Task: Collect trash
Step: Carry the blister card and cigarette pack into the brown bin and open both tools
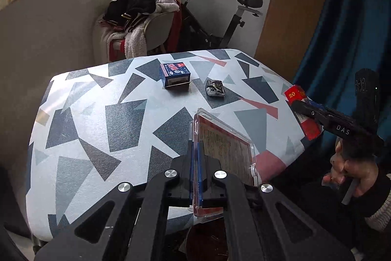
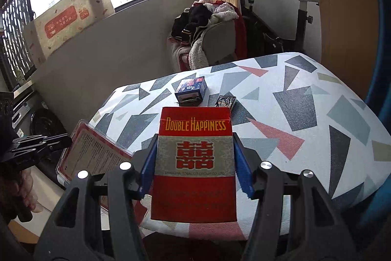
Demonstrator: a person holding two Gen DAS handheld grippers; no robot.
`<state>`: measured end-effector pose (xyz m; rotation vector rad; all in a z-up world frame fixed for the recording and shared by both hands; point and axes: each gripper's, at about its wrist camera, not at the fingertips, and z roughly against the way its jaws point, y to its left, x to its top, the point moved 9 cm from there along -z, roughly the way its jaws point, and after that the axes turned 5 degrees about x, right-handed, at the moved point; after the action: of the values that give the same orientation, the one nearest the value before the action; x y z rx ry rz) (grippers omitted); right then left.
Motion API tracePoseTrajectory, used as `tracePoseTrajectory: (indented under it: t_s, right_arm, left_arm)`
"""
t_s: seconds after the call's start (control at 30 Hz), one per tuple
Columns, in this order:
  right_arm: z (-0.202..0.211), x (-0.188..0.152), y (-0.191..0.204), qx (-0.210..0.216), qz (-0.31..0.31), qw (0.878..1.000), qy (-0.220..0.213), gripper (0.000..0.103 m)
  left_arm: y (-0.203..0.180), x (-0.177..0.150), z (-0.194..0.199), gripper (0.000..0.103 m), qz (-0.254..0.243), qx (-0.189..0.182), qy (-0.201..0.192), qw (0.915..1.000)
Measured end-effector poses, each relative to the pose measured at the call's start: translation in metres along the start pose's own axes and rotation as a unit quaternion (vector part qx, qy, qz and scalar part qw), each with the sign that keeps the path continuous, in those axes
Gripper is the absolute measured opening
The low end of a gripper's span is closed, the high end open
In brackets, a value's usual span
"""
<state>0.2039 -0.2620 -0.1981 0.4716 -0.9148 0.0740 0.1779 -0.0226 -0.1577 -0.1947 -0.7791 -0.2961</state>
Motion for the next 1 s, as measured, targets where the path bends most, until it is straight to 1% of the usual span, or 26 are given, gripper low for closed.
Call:
tracePoseTrajectory:
  t_s: [0.07, 0.17, 0.3, 0.43, 0.47, 0.57, 0.6, 0.63, 0.7, 0.77, 0.8, 0.83, 0.87, 0.9, 0.93, 1.0]
  right_arm:
    - [0.01, -0.009, 0.005, 0.004, 0.001, 1.0, 0.002, 0.057]
    - [0.024, -0.021, 0.011, 0.006, 0.005, 1.0, 0.003, 0.057]
    - [0.033, -0.031, 0.013, 0.007, 0.001, 1.0, 0.006, 0.057]
    - [0.036, -0.038, 0.014, 0.008, -0.003, 1.0, 0.009, 0.057]
    - [0.036, -0.04, 0.014, 0.008, -0.002, 1.0, 0.01, 0.057]
    - [0.038, -0.045, 0.016, 0.009, -0.001, 1.0, 0.012, 0.057]
    - [0.039, -0.048, 0.016, 0.01, -0.002, 1.0, 0.014, 0.057]
    - [0.039, -0.051, 0.016, 0.01, -0.003, 1.0, 0.017, 0.057]
    - [0.036, -0.057, 0.014, 0.008, -0.002, 1.0, 0.024, 0.057]
    - [0.034, -0.067, 0.013, 0.007, -0.002, 0.999, 0.032, 0.057]
    - [0.033, -0.073, 0.013, 0.007, -0.002, 0.999, 0.038, 0.057]
    - [0.031, -0.079, 0.013, 0.007, -0.002, 0.999, 0.043, 0.057]
    - [0.029, -0.086, 0.013, 0.007, -0.001, 0.999, 0.048, 0.057]
    - [0.027, -0.093, 0.014, 0.008, -0.001, 0.998, 0.054, 0.057]
    - [0.024, -0.1, 0.015, 0.008, 0.001, 0.998, 0.061, 0.057]
    - [0.018, -0.116, 0.018, 0.007, 0.01, 0.997, 0.078, 0.057]
  left_arm:
    - [-0.008, -0.02, 0.007, 0.003, 0.006, -0.012, 0.002, 0.9999]
    - [-0.022, -0.051, 0.014, 0.003, -0.003, -0.019, 0.008, 0.9998]
    - [-0.038, -0.087, 0.016, 0.003, -0.018, -0.034, 0.031, 0.9988]
    - [-0.057, -0.114, 0.007, 0.003, -0.042, -0.049, 0.056, 0.9964]
    - [-0.062, -0.12, 0.004, 0.004, -0.044, -0.056, 0.062, 0.9955]
    - [-0.08, -0.132, 0.001, 0.005, -0.026, -0.109, 0.071, 0.9911]
    - [-0.084, -0.134, -0.001, 0.01, -0.021, -0.115, 0.073, 0.9904]
    - [-0.086, -0.136, -0.002, 0.029, -0.017, -0.117, 0.074, 0.9902]
    - [-0.088, -0.132, 0.001, 0.053, -0.007, -0.116, 0.057, 0.9916]
    - [-0.085, -0.126, 0.008, 0.055, -0.005, -0.104, 0.037, 0.9939]
    - [-0.082, -0.123, 0.012, 0.059, -0.003, -0.091, 0.028, 0.9955]
    - [-0.076, -0.119, 0.017, 0.066, 0.001, -0.073, 0.017, 0.9972]
    - [-0.07, -0.116, 0.022, 0.071, 0.007, -0.058, 0.004, 0.9983]
    - [-0.064, -0.113, 0.027, 0.081, 0.013, -0.042, -0.009, 0.999]
    - [-0.057, -0.109, 0.034, 0.086, 0.021, -0.027, -0.022, 0.9992]
    - [-0.045, -0.104, 0.044, 0.09, 0.035, -0.008, -0.041, 0.9985]
